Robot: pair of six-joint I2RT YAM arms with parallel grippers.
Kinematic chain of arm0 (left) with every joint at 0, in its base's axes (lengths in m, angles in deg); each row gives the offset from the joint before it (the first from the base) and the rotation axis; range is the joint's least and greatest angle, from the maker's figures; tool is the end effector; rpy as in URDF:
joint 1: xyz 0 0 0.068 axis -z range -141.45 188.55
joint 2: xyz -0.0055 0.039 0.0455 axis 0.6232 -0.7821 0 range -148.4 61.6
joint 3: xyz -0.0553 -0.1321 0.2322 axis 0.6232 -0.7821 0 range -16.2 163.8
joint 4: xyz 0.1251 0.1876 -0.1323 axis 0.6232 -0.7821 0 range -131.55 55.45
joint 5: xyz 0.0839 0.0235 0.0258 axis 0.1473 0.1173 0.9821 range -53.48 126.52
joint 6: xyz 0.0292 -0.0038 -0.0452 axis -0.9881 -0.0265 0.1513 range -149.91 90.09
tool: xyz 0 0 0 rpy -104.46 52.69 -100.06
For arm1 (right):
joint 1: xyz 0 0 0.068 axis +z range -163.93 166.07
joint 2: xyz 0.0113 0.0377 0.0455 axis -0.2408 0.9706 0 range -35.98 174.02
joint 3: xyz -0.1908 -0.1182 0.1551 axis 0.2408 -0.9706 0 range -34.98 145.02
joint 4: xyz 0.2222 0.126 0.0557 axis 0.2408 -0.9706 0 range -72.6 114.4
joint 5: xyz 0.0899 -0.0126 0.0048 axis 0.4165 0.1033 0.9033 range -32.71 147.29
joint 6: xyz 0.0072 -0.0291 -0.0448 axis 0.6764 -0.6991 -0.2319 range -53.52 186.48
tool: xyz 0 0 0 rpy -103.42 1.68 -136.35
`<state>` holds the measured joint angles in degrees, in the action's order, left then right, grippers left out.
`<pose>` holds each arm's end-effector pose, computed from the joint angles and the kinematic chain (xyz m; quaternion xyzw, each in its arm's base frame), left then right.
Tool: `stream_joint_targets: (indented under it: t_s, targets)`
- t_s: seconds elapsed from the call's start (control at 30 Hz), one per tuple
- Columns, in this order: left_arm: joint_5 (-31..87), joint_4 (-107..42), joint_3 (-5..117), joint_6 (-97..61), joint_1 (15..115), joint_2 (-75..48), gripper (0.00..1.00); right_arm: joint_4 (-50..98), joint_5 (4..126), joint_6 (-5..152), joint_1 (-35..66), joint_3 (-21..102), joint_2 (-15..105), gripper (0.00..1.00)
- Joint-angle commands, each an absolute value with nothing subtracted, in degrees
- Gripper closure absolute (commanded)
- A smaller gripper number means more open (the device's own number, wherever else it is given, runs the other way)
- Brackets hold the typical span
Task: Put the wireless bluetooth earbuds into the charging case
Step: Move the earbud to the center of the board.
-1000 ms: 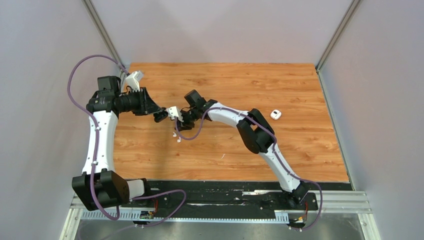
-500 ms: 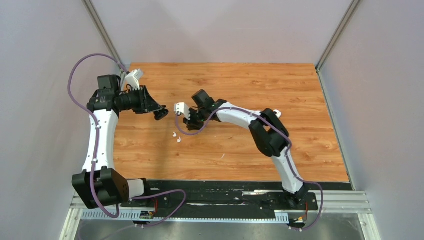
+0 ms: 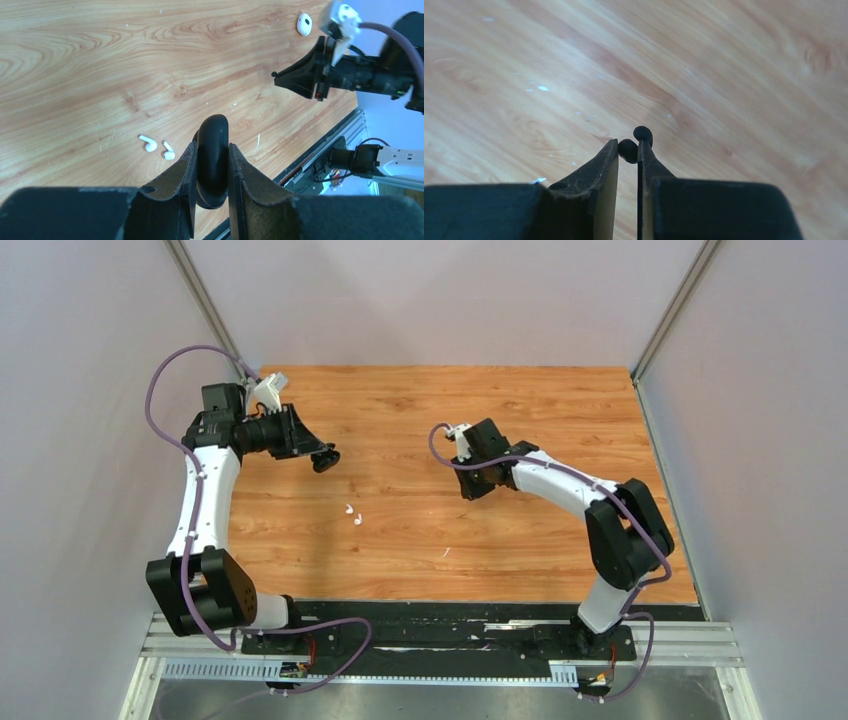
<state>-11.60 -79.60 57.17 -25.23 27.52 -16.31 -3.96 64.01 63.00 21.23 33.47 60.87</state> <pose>0.2769 0.0269 0.3376 0.0223 0.8682 -0.3646 0.3360 0.2882 0.2081 0.2204 -0.3324 0.8972 0.1320 0.2592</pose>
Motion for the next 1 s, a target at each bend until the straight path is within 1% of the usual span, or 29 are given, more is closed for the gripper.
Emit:
stream_joint_targets:
  t_s: [0.0,0.1,0.17,0.2,0.27,0.33,0.63,0.7,0.77,0.8,0.87,0.9,0.97]
  targets:
    - [-13.2,-77.8,60.8,-24.4,27.1,-16.7,1.0,-8.3,58.3,80.4,17.6,35.6,66.8,1.0]
    - [-12.8,-79.0,61.3,-25.0,27.1,-17.0,1.0,-10.1,59.0,82.2,16.4,40.4,71.2,1.0]
    - [-12.4,-79.2,61.3,-25.3,27.1,-17.0,1.0,-10.6,60.0,82.6,16.2,43.0,73.5,0.96]
    - [-12.4,-79.3,61.2,-25.3,27.1,-16.9,1.0,-10.6,60.7,82.6,16.2,44.0,74.6,0.89]
    - [-12.1,-79.4,61.0,-25.4,27.1,-16.9,1.0,-10.6,61.9,82.0,16.1,45.6,76.1,0.81]
    - [-11.8,-79.8,61.2,-25.7,27.1,-16.9,1.0,-10.7,63.1,81.3,15.7,46.6,76.6,0.77]
    - [-11.5,-83.0,64.2,-28.6,27.1,-19.6,1.0,-13.7,69.1,78.8,9.7,51.8,74.8,0.67]
    - [-11.5,-83.1,64.7,-28.6,27.1,-20.2,1.0,-12.8,73.0,76.9,8.8,52.6,74.7,0.65]
    - [-11.5,-83.3,65.3,-28.9,27.1,-20.5,1.0,-12.2,81.5,71.0,7.7,53.7,74.5,0.65]
    - [-11.4,-83.6,65.4,-29.1,27.1,-20.7,1.0,-12.4,88.6,65.7,7.0,54.2,74.6,0.65]
    - [-11.3,-84.0,65.4,-29.7,27.1,-20.9,1.0,-17.8,101.2,48.0,6.2,56.6,74.8,0.63]
    - [-11.3,-84.2,65.2,-31.2,27.1,-20.9,1.0,-21.5,103.9,38.6,6.2,57.4,74.7,0.6]
    - [-10.9,-84.4,64.7,-32.7,27.1,-20.8,1.0,-23.9,106.2,20.1,6.1,54.0,71.9,0.57]
